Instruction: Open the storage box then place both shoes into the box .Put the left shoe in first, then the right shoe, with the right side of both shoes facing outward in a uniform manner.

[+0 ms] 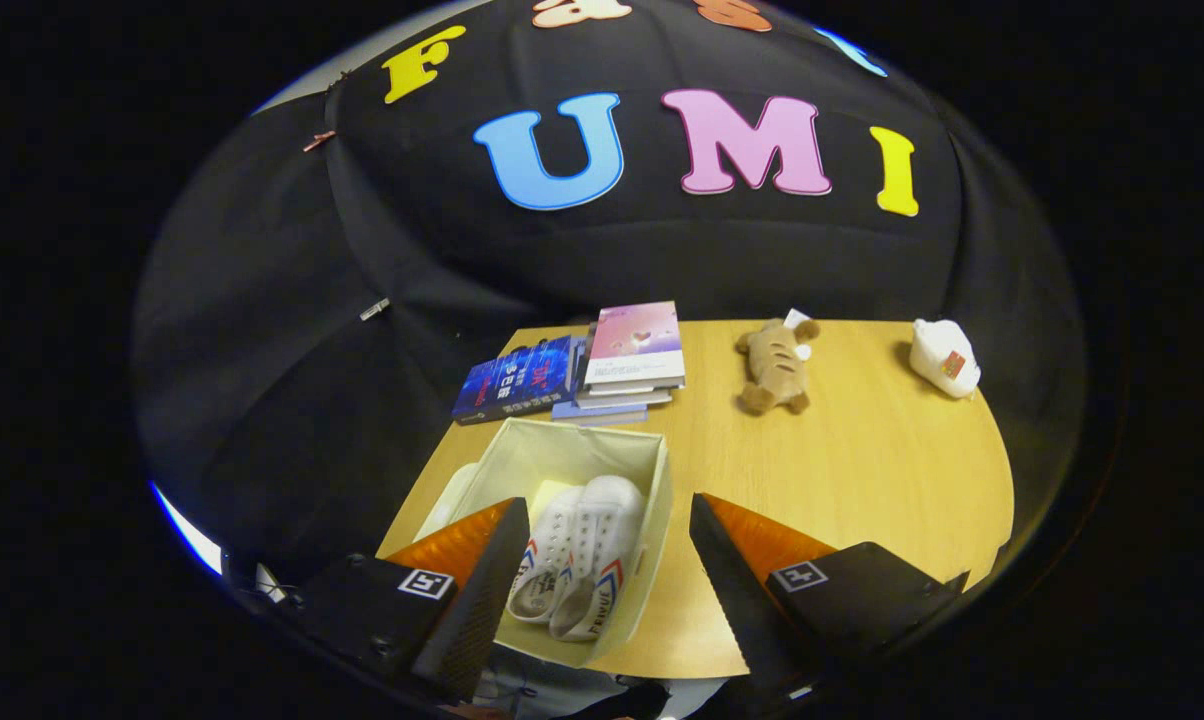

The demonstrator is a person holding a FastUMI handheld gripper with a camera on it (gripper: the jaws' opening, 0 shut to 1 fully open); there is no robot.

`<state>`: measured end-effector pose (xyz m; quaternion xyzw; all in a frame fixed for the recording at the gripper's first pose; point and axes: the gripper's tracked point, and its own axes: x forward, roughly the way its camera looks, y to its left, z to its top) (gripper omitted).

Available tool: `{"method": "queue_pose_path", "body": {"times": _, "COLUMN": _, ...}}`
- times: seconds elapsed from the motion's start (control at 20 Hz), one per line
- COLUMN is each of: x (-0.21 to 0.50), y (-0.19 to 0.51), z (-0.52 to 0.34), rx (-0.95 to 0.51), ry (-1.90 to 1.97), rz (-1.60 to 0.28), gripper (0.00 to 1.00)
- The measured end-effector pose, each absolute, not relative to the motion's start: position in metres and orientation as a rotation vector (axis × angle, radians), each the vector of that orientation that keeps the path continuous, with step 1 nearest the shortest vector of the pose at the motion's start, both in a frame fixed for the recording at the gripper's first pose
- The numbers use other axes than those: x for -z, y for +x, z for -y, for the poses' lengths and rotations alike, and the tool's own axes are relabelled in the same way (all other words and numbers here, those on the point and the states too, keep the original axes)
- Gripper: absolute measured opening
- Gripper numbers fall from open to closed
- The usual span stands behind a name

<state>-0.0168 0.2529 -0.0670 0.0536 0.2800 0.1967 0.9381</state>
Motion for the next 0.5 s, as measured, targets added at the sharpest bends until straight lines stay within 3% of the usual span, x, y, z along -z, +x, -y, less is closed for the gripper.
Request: {"method": "queue_pose_path", "body": {"times": 0.5, "x": -0.042, "y": 0.015, "z": -0.128, "rx": -0.368, "ry": 0.08, "rz": -0.206, "gripper": 0.99}}
